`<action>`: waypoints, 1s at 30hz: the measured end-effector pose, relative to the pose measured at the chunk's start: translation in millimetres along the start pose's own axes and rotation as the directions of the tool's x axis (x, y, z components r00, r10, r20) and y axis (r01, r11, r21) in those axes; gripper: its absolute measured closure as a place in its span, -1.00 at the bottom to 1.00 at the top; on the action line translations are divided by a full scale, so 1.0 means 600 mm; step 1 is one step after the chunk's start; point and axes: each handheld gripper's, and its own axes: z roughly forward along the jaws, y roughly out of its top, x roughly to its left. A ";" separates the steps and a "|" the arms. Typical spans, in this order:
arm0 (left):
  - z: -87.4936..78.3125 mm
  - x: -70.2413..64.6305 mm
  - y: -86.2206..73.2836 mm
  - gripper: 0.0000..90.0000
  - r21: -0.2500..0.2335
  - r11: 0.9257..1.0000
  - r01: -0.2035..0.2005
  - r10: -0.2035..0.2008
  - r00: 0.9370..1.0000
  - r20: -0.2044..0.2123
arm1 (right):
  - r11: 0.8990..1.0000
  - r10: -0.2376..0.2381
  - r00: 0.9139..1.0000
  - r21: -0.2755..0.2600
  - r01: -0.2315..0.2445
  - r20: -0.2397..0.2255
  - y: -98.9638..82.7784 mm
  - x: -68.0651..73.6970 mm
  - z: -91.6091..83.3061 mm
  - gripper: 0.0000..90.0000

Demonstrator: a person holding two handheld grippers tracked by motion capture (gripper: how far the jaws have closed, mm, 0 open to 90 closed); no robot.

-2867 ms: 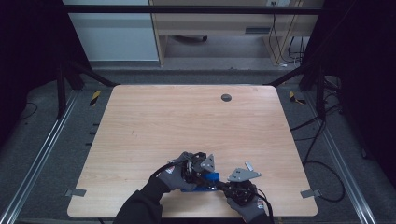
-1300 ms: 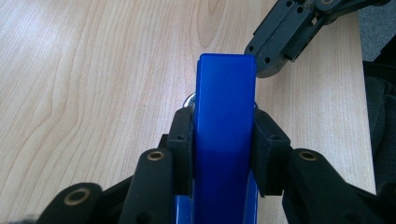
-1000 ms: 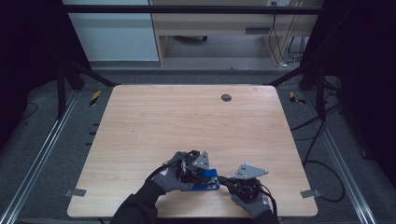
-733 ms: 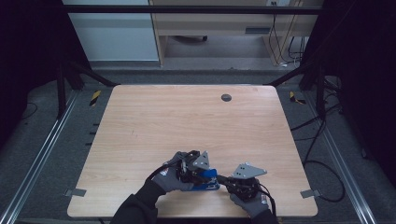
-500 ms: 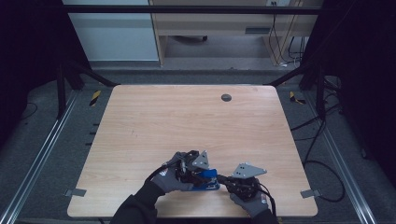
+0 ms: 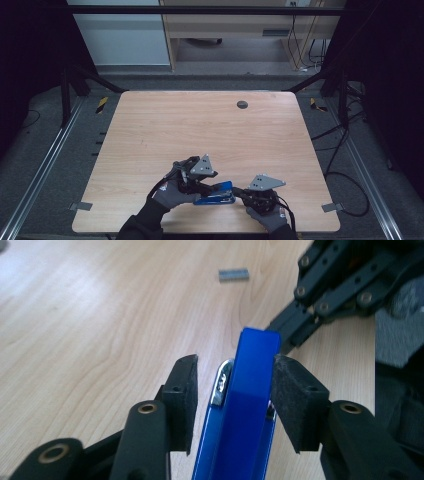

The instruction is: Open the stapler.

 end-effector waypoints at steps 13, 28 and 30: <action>-0.016 -0.031 -0.045 0.59 -0.240 0.958 0.158 -0.201 0.966 -0.165 | 1.000 0.004 1.000 0.003 -0.004 -0.002 0.000 0.000 0.001 1.00; -0.027 -0.075 -0.096 1.00 -0.320 0.920 0.226 -0.324 0.898 -0.297 | 1.000 0.002 1.000 0.003 -0.002 -0.004 0.001 0.000 0.002 1.00; -0.027 -0.081 -0.100 1.00 -0.316 0.920 0.231 -0.328 0.895 -0.303 | 1.000 0.003 1.000 0.003 -0.003 -0.003 0.001 0.000 0.002 1.00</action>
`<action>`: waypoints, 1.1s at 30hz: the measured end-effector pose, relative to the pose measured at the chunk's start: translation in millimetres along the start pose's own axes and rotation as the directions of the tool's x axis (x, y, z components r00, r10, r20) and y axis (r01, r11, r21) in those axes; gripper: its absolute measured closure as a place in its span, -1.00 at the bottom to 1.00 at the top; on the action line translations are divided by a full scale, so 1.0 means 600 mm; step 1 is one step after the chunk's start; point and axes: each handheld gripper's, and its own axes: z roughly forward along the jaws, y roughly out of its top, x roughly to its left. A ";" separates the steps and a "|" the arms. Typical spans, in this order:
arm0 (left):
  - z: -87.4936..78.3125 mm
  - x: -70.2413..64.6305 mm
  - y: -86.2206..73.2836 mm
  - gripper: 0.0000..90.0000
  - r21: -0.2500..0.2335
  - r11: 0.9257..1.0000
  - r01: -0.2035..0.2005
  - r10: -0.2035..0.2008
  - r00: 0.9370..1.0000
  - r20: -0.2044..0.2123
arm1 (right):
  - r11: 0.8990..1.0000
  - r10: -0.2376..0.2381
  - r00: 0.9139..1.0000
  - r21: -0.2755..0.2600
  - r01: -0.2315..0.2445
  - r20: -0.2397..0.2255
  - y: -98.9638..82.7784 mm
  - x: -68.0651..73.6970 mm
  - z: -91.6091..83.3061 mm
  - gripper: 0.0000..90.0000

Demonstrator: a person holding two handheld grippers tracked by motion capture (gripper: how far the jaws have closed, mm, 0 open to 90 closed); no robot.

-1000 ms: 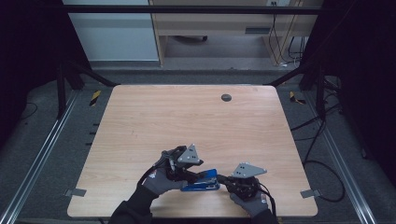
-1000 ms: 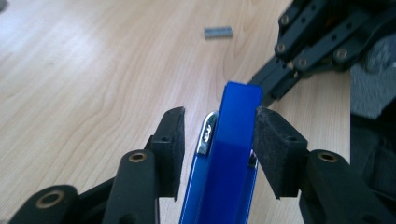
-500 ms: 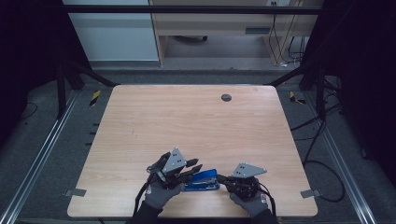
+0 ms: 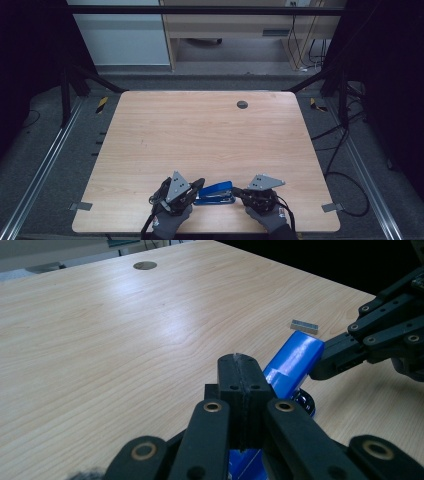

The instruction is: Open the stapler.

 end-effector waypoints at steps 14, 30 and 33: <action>0.006 -0.042 -0.035 1.00 0.035 0.999 0.020 -0.021 1.000 0.022 | 1.000 0.000 1.000 0.001 0.000 0.000 0.001 0.001 0.001 1.00; 0.051 -0.085 -0.052 1.00 0.065 0.998 0.020 -0.022 0.999 0.030 | 1.000 -0.002 1.000 -0.002 0.002 0.001 0.001 0.001 0.001 1.00; 0.061 -0.096 -0.054 1.00 0.064 0.998 0.026 -0.027 1.000 0.007 | 1.000 -0.002 1.000 -0.001 0.002 0.000 0.001 0.000 0.001 1.00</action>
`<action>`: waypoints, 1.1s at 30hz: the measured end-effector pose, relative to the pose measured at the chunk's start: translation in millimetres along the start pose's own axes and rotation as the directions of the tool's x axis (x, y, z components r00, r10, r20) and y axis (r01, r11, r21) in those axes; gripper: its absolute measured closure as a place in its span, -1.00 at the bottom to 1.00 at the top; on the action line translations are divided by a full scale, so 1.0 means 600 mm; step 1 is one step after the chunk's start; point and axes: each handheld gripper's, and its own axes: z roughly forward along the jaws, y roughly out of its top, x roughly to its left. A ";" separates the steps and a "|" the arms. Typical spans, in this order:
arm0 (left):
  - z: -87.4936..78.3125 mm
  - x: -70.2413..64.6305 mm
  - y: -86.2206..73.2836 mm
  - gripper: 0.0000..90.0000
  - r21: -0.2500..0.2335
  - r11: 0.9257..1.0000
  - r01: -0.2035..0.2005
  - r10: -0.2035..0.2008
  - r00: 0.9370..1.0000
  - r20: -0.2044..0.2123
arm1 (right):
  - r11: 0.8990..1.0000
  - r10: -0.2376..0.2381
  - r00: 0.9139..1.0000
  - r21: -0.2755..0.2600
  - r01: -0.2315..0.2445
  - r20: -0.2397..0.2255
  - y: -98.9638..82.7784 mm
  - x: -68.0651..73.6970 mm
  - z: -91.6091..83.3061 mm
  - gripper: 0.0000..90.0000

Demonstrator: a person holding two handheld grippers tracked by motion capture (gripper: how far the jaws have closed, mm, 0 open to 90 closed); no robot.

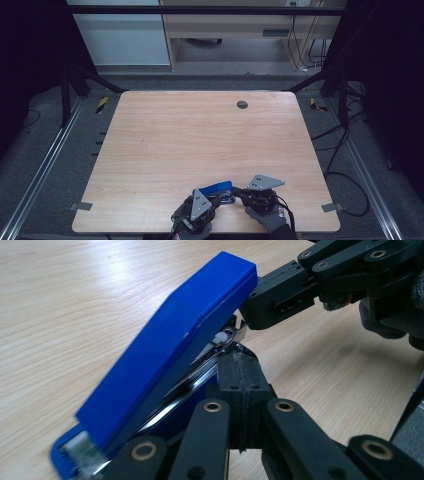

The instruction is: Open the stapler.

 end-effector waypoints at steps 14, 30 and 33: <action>0.025 -0.034 -0.015 1.00 -0.026 1.000 0.011 -0.014 0.992 -0.125 | 1.000 0.001 1.000 0.000 -0.001 -0.004 0.000 0.000 0.000 1.00; 0.041 -0.044 -0.025 1.00 -0.076 0.996 0.042 -0.055 0.981 -0.185 | 1.000 -0.002 1.000 -0.003 0.002 -0.010 0.001 -0.001 0.001 1.00; 0.043 -0.047 -0.026 1.00 -0.081 0.996 0.037 -0.052 0.980 -0.193 | 1.000 -0.001 1.000 -0.006 0.001 -0.012 0.001 -0.001 0.001 1.00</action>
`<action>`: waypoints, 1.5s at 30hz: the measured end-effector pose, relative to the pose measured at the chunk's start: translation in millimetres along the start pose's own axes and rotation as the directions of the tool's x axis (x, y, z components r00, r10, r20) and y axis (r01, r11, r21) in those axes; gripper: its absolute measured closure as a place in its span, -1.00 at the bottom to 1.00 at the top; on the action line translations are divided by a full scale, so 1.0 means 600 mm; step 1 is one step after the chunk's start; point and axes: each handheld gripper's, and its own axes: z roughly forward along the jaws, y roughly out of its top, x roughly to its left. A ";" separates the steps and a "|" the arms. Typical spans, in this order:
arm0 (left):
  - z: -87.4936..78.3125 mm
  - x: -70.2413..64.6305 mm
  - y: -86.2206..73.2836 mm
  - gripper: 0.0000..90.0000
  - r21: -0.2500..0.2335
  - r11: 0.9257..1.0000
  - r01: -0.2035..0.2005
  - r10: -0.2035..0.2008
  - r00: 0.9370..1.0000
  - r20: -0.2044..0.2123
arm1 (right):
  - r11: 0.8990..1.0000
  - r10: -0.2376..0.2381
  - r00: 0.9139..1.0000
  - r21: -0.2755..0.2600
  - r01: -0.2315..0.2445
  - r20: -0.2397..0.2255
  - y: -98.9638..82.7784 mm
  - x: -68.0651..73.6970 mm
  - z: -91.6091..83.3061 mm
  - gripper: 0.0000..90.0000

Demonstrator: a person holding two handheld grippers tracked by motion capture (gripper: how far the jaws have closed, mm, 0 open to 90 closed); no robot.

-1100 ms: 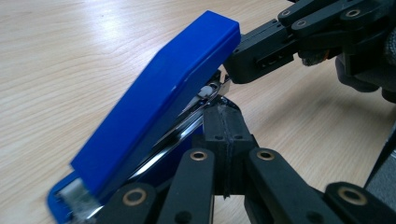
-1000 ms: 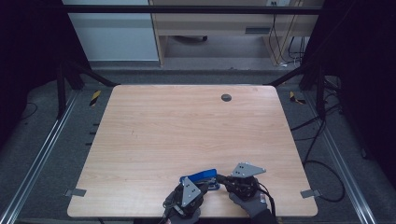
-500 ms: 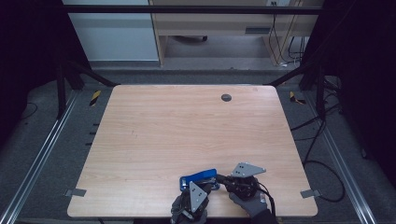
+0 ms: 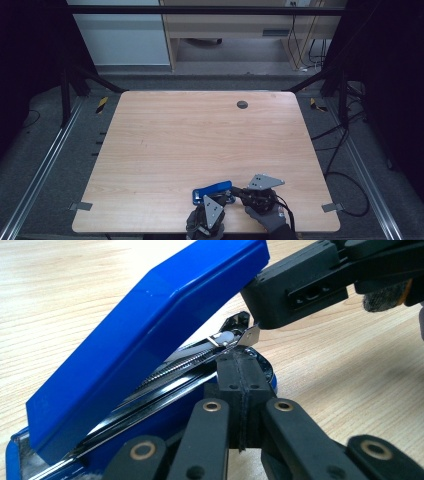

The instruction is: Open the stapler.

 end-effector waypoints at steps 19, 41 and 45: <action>0.001 -0.005 -0.007 1.00 -0.028 0.999 0.025 -0.025 1.000 -0.009 | 0.999 -0.020 0.999 -0.035 0.019 -0.033 0.012 0.001 0.000 1.00; 0.001 -0.007 -0.008 1.00 -0.035 0.999 0.022 -0.023 1.000 -0.015 | 0.997 -0.053 0.995 -0.065 0.048 -0.080 0.033 0.007 0.004 1.00; 0.001 -0.007 -0.008 1.00 -0.035 0.999 0.023 -0.024 1.000 -0.015 | 0.996 -0.058 0.994 -0.070 0.052 -0.089 0.038 0.009 0.005 1.00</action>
